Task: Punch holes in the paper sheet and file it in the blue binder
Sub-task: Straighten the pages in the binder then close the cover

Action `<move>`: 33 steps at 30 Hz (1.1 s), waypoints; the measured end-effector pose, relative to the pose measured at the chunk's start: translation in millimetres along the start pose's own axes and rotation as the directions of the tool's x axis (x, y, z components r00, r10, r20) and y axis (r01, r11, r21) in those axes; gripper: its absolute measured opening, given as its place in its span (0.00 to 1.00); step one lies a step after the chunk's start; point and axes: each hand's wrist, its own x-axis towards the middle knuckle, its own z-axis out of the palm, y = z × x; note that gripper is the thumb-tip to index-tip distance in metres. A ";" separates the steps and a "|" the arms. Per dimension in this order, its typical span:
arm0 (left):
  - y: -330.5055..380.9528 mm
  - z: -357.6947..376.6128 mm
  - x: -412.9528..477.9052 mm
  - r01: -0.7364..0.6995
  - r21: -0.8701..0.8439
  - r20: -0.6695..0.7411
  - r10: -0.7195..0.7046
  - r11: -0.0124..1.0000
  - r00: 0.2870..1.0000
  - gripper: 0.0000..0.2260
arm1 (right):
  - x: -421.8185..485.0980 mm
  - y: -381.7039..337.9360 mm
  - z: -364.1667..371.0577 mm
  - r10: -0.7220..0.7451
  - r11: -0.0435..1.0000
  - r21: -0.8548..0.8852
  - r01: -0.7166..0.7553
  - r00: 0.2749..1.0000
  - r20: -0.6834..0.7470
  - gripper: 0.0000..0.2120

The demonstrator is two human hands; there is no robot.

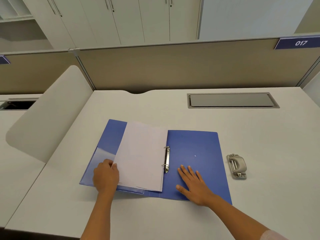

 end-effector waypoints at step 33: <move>0.3 35.4 1.0 0.285 0.105 0.398 -0.303 0.953 0.866 0.49 | -2.4 10.3 15.7 -0.025 0.989 -0.148 0.016 0.998 -0.063 0.39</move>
